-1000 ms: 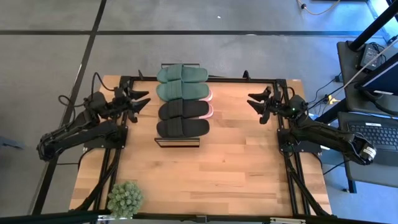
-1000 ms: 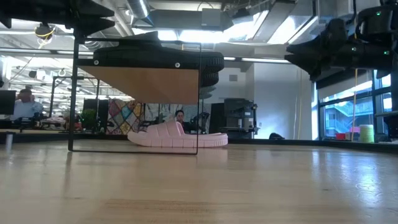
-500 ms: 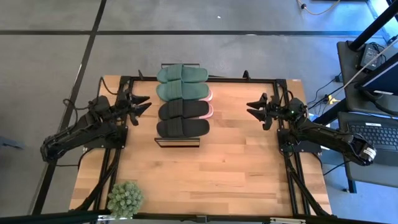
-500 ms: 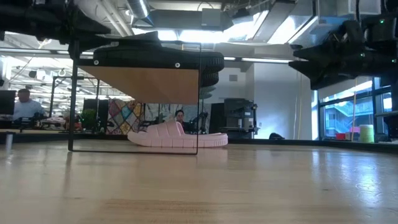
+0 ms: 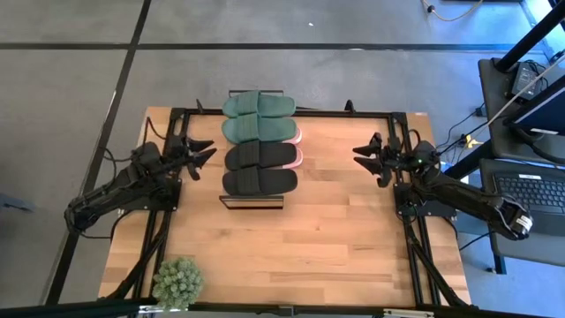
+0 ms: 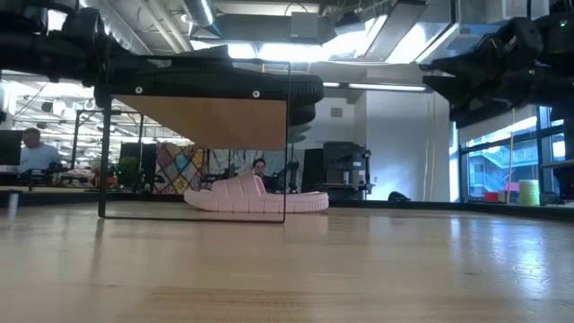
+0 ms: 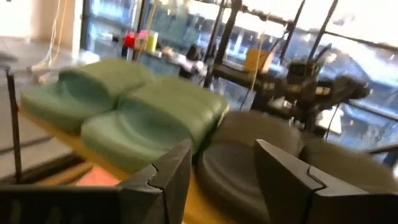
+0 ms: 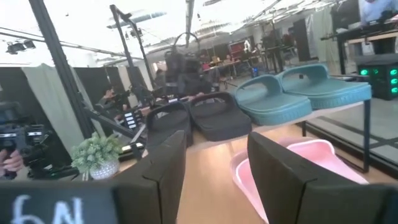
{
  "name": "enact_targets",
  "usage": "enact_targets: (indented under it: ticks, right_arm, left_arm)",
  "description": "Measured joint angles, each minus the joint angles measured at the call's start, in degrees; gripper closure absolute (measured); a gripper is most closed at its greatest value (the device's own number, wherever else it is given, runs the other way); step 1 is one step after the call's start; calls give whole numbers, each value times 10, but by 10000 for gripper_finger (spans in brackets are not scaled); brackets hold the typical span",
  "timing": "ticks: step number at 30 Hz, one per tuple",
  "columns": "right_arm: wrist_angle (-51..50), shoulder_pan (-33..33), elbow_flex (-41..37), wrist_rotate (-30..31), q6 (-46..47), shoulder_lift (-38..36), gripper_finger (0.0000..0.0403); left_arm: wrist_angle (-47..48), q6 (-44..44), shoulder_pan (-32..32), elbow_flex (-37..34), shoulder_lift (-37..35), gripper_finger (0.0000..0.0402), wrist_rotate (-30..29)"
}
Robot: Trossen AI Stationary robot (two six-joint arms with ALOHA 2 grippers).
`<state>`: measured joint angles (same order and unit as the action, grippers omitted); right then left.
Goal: Pick and place slides into the shelf
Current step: Return to home position
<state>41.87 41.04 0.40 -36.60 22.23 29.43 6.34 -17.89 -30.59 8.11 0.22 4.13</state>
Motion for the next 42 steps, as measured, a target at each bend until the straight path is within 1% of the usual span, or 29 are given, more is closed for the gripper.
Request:
enact_targets:
  ticks: [5, 9, 10, 19, 27, 31, 33, 35, 37, 42]
  right_arm:
    - [-18, 0, 0, -20, 6, -21, 230]
    - [-43, 0, 0, -25, 14, -40, 230]
    - [-48, 0, 0, -26, 15, -45, 230]
    - [-55, 0, 0, -56, 37, -112, 230]
    - [-146, 0, 0, -52, 26, -188, 230]
    - [-161, 0, 0, -42, 20, -233, 230]
    - [-169, 0, 0, -22, 19, -257, 230]
    - [-187, 0, 0, 14, 19, -278, 230]
    - [-214, 0, 0, 65, 15, -294, 230]
    - [-283, 0, 0, 198, 11, -293, 230]
  left_arm:
    - [-25, -12, 0, -37, -1, 237, -2]
    - [-95, -18, 0, -75, -1, 237, -2]
    - [-83, -25, 0, -77, 0, 237, -4]
    - [-85, -27, 0, -77, 1, 237, 3]
    - [-86, -26, 0, -77, 1, 237, 4]
    - [-85, -26, 0, -77, 1, 237, 4]
    - [-85, -26, 0, -77, 1, 237, 4]
    - [-85, -25, 0, -77, 1, 237, 4]
    - [-85, -26, 0, -77, 1, 237, 4]
    - [-85, -25, 0, -77, 1, 237, 5]
